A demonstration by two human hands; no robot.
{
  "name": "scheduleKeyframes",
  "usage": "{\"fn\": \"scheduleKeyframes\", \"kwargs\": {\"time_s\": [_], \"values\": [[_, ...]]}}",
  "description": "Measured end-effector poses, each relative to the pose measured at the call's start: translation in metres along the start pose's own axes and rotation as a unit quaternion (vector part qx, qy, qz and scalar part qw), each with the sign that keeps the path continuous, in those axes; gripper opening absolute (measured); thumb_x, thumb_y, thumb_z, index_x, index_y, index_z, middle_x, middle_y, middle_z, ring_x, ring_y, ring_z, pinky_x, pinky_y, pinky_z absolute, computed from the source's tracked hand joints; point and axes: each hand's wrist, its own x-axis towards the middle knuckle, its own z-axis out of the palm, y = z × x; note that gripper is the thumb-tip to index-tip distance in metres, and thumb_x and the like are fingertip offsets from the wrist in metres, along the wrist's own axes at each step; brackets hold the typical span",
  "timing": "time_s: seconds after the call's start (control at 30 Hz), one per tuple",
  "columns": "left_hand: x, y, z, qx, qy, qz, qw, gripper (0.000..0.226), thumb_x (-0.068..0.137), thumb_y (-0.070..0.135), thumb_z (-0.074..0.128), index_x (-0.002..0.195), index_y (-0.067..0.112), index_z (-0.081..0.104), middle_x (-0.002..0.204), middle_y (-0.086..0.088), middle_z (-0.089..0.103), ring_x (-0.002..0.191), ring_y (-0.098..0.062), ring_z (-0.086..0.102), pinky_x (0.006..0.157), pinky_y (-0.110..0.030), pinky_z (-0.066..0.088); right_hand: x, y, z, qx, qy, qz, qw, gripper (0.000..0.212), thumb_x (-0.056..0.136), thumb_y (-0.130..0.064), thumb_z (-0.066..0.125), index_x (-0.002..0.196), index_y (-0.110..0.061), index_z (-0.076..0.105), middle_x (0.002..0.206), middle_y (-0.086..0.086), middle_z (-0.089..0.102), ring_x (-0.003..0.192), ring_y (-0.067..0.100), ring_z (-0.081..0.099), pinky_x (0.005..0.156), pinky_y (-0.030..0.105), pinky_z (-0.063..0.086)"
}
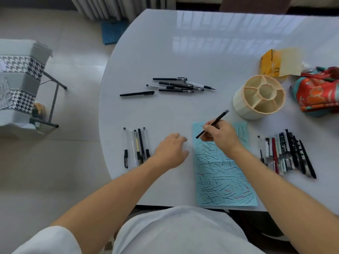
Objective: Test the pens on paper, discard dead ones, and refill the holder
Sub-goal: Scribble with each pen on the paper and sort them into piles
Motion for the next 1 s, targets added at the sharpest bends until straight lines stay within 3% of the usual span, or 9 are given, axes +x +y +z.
{"fn": "scheduleKeyframes", "kwargs": {"time_s": [0.1,0.17,0.23,0.27,0.43,0.6,0.73,0.83,1.0], "values": [[-0.003,0.027,0.002,-0.049,0.03,0.013,0.998,0.048,0.096,0.049,0.054,0.139,0.028,0.051,0.141,0.007,0.053,0.124,-0.017,0.055,0.098,-0.039,0.049,-0.033,0.026,-0.009,0.077,-0.012,0.021,0.997,0.005,0.098,-0.008,0.064,0.096,-0.003,0.065,0.083,0.021,0.075,0.077,0.033,0.075,0.074,0.041,0.064],[-0.005,0.044,0.006,-0.034,0.016,0.027,0.999,0.029,0.096,0.05,0.053,0.116,0.031,0.062,0.112,0.009,0.068,0.102,-0.018,0.064,0.08,-0.036,0.054,-0.05,0.038,-0.011,0.118,0.008,0.018,0.993,0.003,0.097,-0.005,0.065,0.098,-0.004,0.063,0.085,0.019,0.074,0.081,0.033,0.076,0.073,0.038,0.063],[-0.008,0.056,0.012,0.005,0.016,0.041,0.999,0.024,0.098,0.046,0.051,0.083,0.028,0.058,0.075,0.008,0.062,0.077,-0.023,0.061,0.058,-0.033,0.044,-0.062,0.047,-0.012,0.149,0.027,0.013,0.988,0.005,0.097,-0.004,0.066,0.098,-0.003,0.061,0.085,0.02,0.073,0.081,0.034,0.076,0.073,0.04,0.064],[-0.01,0.057,0.015,0.02,0.019,0.048,0.998,0.027,0.098,0.043,0.051,0.077,0.026,0.054,0.068,0.007,0.057,0.072,-0.024,0.058,0.055,-0.033,0.039,-0.066,0.05,-0.011,0.156,0.033,0.011,0.987,0.006,0.097,-0.005,0.066,0.098,-0.003,0.061,0.084,0.021,0.074,0.081,0.035,0.076,0.074,0.041,0.064],[-0.019,0.061,0.023,0.033,0.018,0.06,0.997,0.028,0.098,0.037,0.053,0.084,0.016,0.066,0.075,-0.001,0.068,0.073,-0.024,0.062,0.064,-0.038,0.052,-0.077,0.062,-0.011,0.154,0.046,0.016,0.987,0.012,0.1,-0.009,0.064,0.099,0.002,0.06,0.083,0.025,0.074,0.079,0.041,0.076,0.074,0.048,0.064],[-0.022,0.063,0.03,0.015,0.022,0.059,0.998,0.033,0.099,0.038,0.052,0.083,0.014,0.067,0.075,-0.003,0.07,0.072,-0.025,0.065,0.068,-0.043,0.053,-0.072,0.064,-0.015,0.157,0.045,0.039,0.986,0.02,0.105,-0.016,0.055,0.1,0.004,0.054,0.08,0.027,0.074,0.072,0.043,0.075,0.065,0.045,0.064],[-0.021,0.062,0.033,0.031,0.039,0.045,0.998,0.035,0.099,0.039,0.052,0.075,0.016,0.062,0.067,-0.001,0.064,0.068,-0.024,0.061,0.058,-0.037,0.047,-0.063,0.059,-0.022,0.103,0.027,0.035,0.994,0.02,0.102,-0.026,0.062,0.1,-0.006,0.06,0.084,0.015,0.078,0.071,0.034,0.077,0.062,0.04,0.063],[-0.019,0.056,0.036,0.047,0.054,0.035,0.997,0.034,0.099,0.041,0.051,0.072,0.022,0.056,0.063,0.006,0.056,0.066,-0.022,0.058,0.053,-0.033,0.039,-0.05,0.053,-0.03,0.086,0.064,0.017,0.994,0.015,0.096,-0.025,0.071,0.098,-0.012,0.065,0.09,0.008,0.077,0.071,0.027,0.077,0.061,0.038,0.062],[-0.017,0.044,0.047,0.059,0.08,0.122,0.988,0.031,0.1,0.041,0.052,0.103,0.018,0.074,0.112,0.005,0.068,0.109,-0.016,0.061,0.085,-0.036,0.054,-0.029,0.047,-0.039,0.024,0.14,-0.005,0.99,0.007,0.091,-0.02,0.072,0.085,-0.022,0.073,0.077,-0.001,0.076,0.059,0.012,0.067,0.068,0.037,0.061]]}}
